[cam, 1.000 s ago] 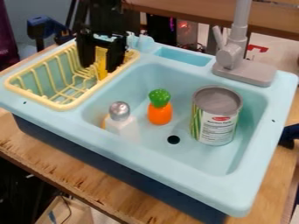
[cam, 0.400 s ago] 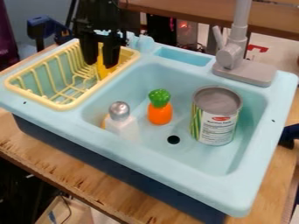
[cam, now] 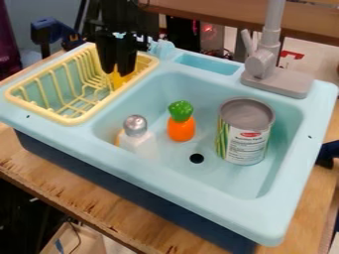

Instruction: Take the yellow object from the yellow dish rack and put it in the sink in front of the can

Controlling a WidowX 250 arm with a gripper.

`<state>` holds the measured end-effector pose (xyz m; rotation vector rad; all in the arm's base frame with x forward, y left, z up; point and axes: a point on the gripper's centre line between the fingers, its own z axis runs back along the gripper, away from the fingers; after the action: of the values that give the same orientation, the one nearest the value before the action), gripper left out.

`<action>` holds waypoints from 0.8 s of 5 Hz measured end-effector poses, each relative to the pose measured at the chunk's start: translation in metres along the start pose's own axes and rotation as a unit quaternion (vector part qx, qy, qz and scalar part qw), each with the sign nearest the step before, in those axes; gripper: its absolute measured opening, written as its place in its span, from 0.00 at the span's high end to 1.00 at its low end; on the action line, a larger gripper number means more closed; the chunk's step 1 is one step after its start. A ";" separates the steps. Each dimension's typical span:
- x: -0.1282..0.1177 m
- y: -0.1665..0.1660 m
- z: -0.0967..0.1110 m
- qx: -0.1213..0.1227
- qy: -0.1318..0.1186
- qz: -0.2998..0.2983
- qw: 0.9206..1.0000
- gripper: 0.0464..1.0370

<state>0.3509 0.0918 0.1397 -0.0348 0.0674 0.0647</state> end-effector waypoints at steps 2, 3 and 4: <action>-0.015 -0.003 0.037 0.023 -0.032 0.011 0.999 0.69; -0.037 -0.010 0.081 0.037 -0.074 0.011 0.996 0.69; -0.070 -0.023 0.127 0.045 -0.112 -0.004 0.993 0.69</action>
<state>0.2908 0.0686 0.2720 0.0618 -0.1537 0.0563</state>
